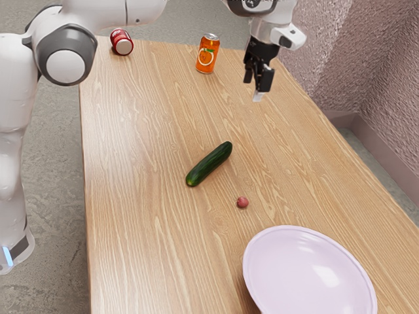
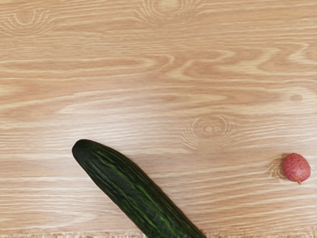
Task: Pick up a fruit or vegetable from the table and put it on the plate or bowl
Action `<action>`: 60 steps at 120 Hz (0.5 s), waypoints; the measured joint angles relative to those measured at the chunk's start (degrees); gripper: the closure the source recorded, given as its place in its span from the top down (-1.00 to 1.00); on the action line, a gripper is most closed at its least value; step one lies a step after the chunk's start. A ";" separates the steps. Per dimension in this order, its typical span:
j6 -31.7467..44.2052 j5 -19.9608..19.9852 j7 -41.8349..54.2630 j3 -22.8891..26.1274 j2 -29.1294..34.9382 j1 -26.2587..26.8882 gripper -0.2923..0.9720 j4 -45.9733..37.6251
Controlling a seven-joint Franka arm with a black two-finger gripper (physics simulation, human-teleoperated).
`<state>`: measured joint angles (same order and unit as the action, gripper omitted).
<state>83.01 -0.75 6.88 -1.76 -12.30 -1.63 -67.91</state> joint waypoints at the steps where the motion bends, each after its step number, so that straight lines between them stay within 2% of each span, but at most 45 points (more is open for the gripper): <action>1: -0.08 0.01 0.04 0.00 -0.03 -0.01 0.53 -0.03; 26: -1.89 0.85 1.02 -0.13 0.36 -0.30 0.53 0.18; 41: -3.26 0.06 4.64 1.39 0.47 0.79 0.53 0.32; 60: -2.35 -1.60 13.22 7.07 0.38 0.98 0.51 -0.68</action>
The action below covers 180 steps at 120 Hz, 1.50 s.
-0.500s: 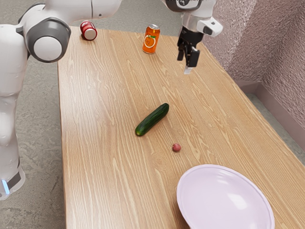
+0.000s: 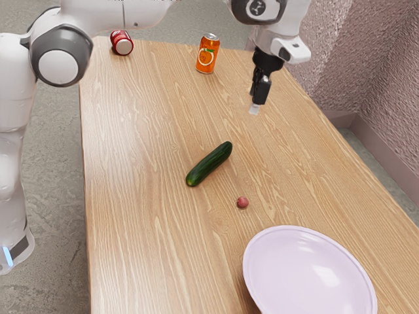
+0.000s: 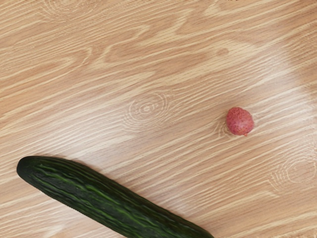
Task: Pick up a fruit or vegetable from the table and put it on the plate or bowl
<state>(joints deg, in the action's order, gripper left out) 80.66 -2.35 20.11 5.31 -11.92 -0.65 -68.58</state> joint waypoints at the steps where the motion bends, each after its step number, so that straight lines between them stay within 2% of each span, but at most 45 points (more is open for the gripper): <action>1: 0.08 -0.05 0.42 0.31 -0.02 0.05 0.51 -0.11; 17: 2.42 -0.61 6.40 2.21 -0.19 1.07 0.51 -4.33; 73: 14.91 -0.22 19.65 2.66 0.13 2.71 0.50 -18.45; 118: 25.29 2.66 24.84 3.90 2.94 2.81 0.49 -30.04; 180: 31.89 2.91 28.27 3.75 4.02 2.77 0.47 -36.00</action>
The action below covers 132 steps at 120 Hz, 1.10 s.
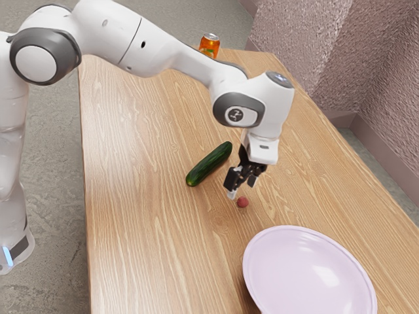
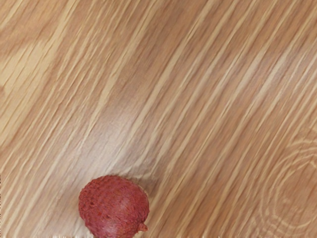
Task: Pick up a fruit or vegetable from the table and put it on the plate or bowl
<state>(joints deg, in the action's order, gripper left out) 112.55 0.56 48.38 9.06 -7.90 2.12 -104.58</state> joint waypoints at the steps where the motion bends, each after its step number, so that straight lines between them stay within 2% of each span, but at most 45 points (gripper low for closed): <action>1: 0.03 -0.01 0.03 -0.03 0.01 0.00 0.47 -0.03; 55: 5.95 1.64 1.12 0.12 1.88 0.01 0.46 -5.63; 132: 13.03 1.14 1.71 -0.71 -0.63 -0.03 0.30 -6.01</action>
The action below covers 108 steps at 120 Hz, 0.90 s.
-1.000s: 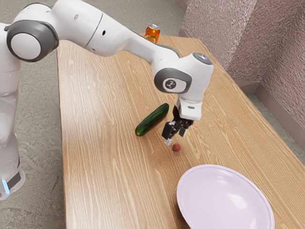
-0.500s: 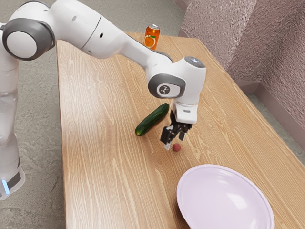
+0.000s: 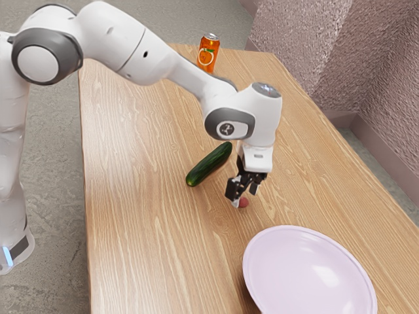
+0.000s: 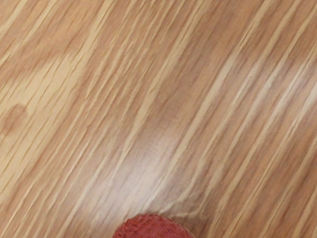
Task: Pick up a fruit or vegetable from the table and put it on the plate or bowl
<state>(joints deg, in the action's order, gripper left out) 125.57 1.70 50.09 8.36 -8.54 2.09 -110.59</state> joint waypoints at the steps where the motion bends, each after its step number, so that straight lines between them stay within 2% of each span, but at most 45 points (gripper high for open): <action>1: 0.04 0.00 0.00 0.00 -0.05 0.00 0.29 0.00; 49: 0.89 -0.05 0.07 -0.09 -0.80 -0.08 -0.16 0.00; 108: -0.24 -0.25 -0.38 0.06 0.61 -0.07 -0.26 0.39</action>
<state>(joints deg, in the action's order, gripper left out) 125.33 1.45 49.71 8.42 -7.92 2.03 -110.20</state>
